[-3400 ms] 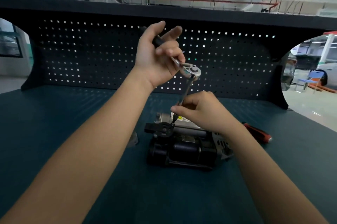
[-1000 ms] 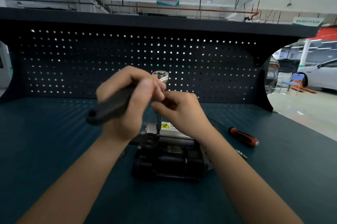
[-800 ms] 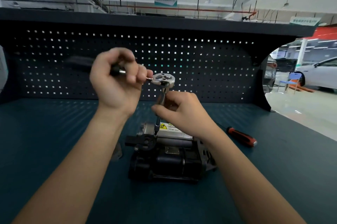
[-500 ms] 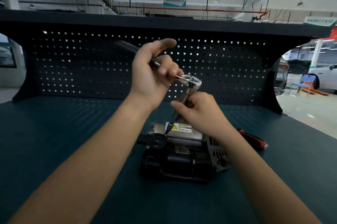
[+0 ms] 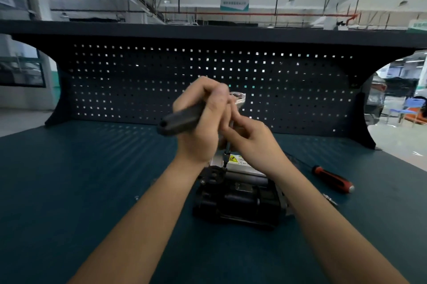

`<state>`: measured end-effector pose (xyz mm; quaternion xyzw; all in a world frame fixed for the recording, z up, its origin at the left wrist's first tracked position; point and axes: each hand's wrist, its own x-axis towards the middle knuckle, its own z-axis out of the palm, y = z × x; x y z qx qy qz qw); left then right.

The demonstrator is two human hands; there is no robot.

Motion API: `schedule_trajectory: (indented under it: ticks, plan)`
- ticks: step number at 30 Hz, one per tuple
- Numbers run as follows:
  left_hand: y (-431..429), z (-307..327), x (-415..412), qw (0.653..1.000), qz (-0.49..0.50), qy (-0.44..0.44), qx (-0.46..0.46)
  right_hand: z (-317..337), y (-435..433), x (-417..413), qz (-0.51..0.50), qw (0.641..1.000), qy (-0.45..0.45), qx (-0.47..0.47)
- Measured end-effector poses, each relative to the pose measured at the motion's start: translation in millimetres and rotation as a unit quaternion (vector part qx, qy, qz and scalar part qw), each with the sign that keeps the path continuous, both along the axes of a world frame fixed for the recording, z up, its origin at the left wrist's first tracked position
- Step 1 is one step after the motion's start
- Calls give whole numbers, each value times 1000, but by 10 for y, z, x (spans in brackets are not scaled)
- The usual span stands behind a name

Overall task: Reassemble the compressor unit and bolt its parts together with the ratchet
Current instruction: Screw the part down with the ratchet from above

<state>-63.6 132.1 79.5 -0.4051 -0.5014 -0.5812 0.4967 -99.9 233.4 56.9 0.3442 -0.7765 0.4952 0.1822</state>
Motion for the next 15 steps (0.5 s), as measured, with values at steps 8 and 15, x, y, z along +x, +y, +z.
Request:
schedule_trajectory:
  ticks: [8, 15]
  plan:
    - [-293, 335, -355, 816, -451, -286, 221, -21, -3, -8, -39, 997, 56, 40]
    - [-38, 119, -193, 976, -122, -153, 95, -99, -2, -115, -42, 996, 57, -48]
